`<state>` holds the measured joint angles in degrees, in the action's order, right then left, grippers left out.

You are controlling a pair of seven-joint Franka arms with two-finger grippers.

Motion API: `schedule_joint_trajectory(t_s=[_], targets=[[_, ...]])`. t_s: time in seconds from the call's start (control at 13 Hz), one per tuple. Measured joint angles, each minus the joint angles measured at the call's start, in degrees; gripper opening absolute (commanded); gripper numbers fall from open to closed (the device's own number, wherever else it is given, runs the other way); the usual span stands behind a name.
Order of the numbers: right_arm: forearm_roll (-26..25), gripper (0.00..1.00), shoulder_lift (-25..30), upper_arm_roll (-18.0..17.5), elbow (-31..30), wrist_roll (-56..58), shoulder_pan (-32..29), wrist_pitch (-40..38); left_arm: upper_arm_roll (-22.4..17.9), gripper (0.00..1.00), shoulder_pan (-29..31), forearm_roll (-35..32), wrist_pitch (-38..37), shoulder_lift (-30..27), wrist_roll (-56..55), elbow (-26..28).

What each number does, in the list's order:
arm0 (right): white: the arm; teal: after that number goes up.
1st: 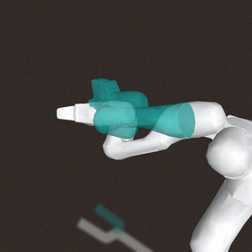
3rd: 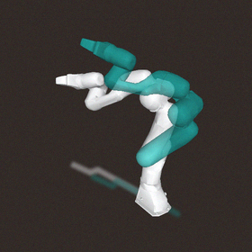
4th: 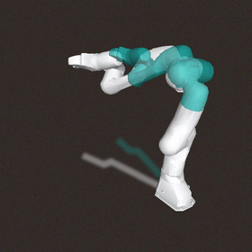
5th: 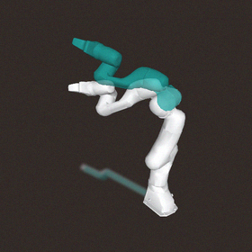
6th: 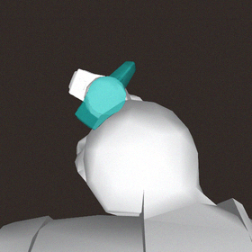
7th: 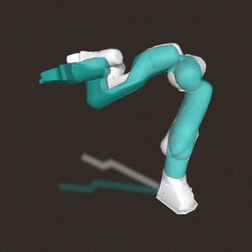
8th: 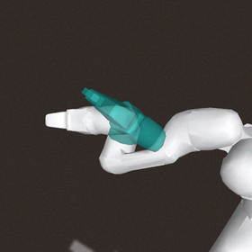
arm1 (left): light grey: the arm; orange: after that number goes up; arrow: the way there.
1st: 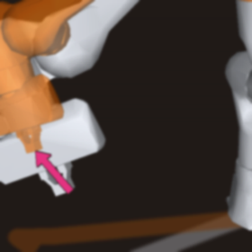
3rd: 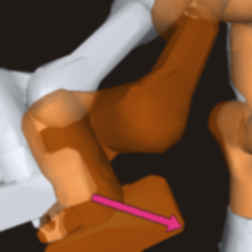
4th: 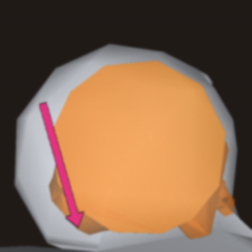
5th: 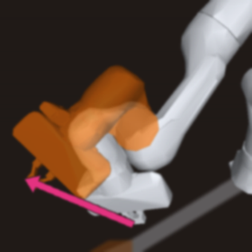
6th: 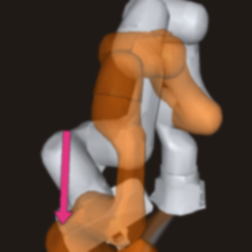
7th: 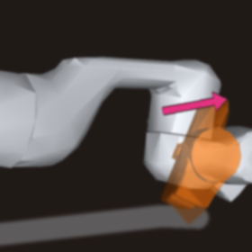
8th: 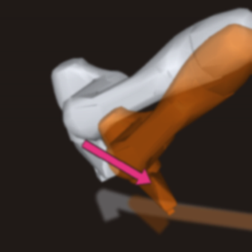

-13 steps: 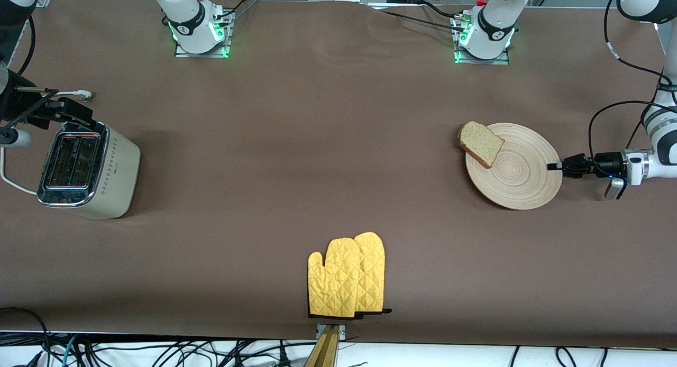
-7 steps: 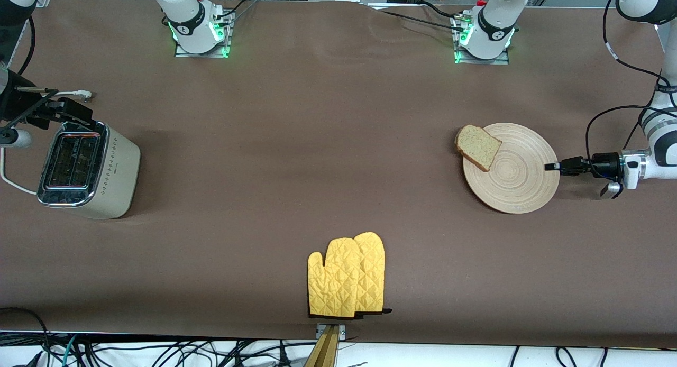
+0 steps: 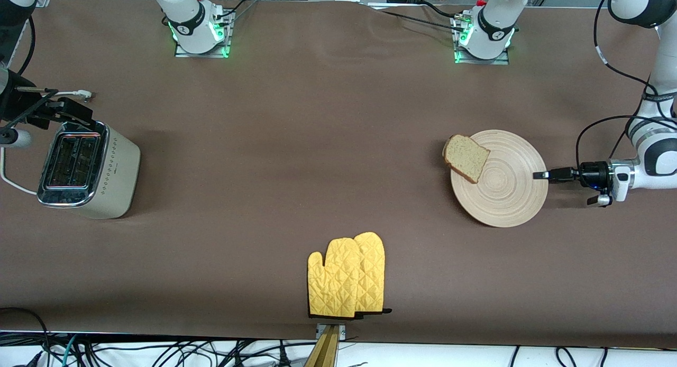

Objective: Move plate and put bread in toaster
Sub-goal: 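Push the wooden plate with the left gripper toward the table's middle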

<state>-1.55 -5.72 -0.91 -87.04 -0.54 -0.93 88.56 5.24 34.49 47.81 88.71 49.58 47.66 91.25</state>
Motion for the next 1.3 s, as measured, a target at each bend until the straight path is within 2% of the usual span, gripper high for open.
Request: schedule_joint_trajectory(t_s=[0.31, 0.54, 1.0, 1.3], targets=[[0.0, 1.0, 0.0, 0.01, 0.0, 0.0, -0.03, 0.0, 0.88, 0.0, -5.78, 6.45, -0.29, -1.96, -2.32, -0.1], [0.0, 1.0, 0.0, 0.16, 0.0, 0.0, -0.1, 0.0, 0.94, 0.0, -11.83, 9.87, 0.39, -5.24, -7.97, -0.02], [0.0, 1.0, -0.01, 0.21, 0.0, 0.0, -0.19, 0.01, 0.87, 0.0, -26.1, 20.58, 16.95, -12.11, -11.19, 6.94], [0.0, 1.0, -0.1, 0.26, 0.0, 0.0, -0.32, 0.01, 0.83, 0.0, -34.51, 25.86, 25.58, -14.85, -11.73, 8.28]])
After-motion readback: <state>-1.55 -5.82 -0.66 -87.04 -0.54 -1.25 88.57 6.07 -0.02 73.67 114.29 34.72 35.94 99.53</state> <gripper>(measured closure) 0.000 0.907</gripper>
